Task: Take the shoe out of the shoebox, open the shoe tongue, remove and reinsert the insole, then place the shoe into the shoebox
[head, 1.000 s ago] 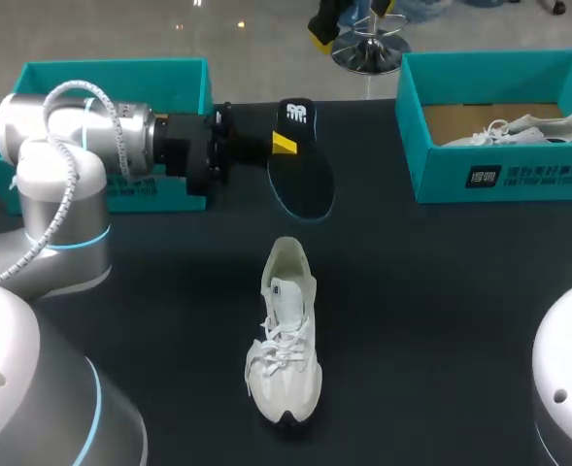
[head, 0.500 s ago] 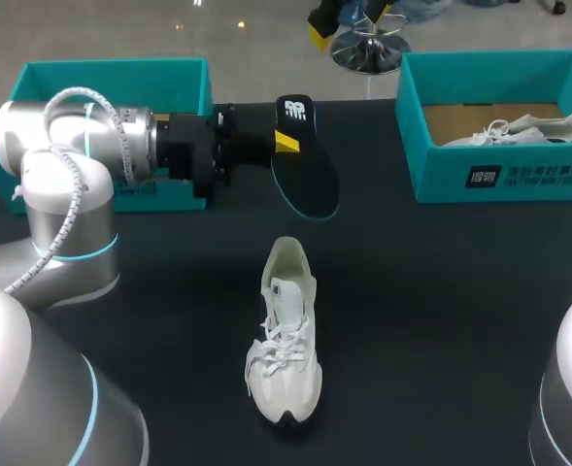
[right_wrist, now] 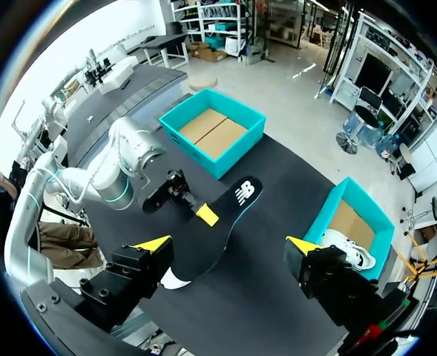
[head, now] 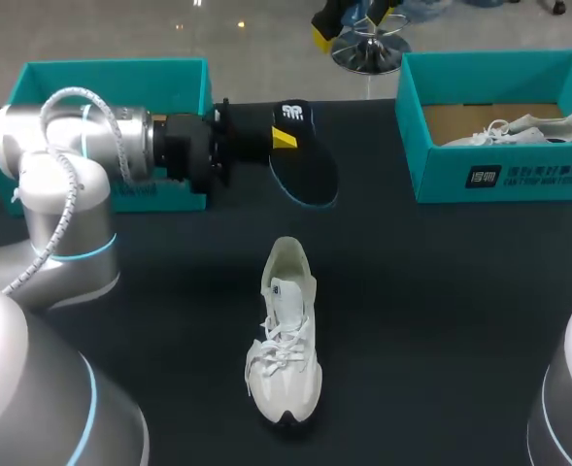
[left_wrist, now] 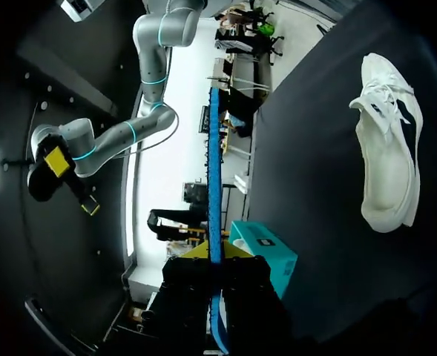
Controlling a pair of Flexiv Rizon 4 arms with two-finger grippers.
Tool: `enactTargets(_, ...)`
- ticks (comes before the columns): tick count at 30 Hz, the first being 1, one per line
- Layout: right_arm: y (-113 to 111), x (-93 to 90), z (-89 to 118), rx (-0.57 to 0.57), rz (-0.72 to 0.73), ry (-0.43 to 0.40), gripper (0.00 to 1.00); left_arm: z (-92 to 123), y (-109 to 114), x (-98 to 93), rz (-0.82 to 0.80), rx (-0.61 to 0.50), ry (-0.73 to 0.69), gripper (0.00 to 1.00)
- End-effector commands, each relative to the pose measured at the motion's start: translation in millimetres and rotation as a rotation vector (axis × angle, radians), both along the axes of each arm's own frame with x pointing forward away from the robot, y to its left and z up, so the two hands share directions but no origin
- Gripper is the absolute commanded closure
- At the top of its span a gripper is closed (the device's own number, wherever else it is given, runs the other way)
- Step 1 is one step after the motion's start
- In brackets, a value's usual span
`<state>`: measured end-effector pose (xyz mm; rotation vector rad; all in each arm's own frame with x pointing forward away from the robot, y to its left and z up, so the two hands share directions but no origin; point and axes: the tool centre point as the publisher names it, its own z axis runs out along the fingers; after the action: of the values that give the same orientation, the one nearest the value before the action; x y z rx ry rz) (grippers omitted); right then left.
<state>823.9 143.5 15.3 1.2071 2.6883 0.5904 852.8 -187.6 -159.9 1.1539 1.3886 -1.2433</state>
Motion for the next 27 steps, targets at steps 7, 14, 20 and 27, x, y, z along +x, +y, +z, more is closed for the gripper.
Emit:
enactTargets(7, 1, 0.5, 0, -0.002, -0.002, 0.001, 0.00, 5, 13, -21.6, -0.149, 0.018, 0.852, 1.00)
enactTargets(14, 1, 0.5, 0, -0.002, -0.002, 0.001, 0.00, 3, 22, -22.9, -0.129, -0.011, 1.041, 1.00)
enactTargets(20, 1, 0.5, 0, -0.002, -0.002, 0.001, 0.00, 8, 21, -32.7, -0.205, 0.002, 0.897, 1.00)
enactTargets(27, 1, 0.5, 0, -0.002, -0.002, 0.001, 0.00, 8, 21, -32.7, -0.205, 0.002, 0.897, 1.00)
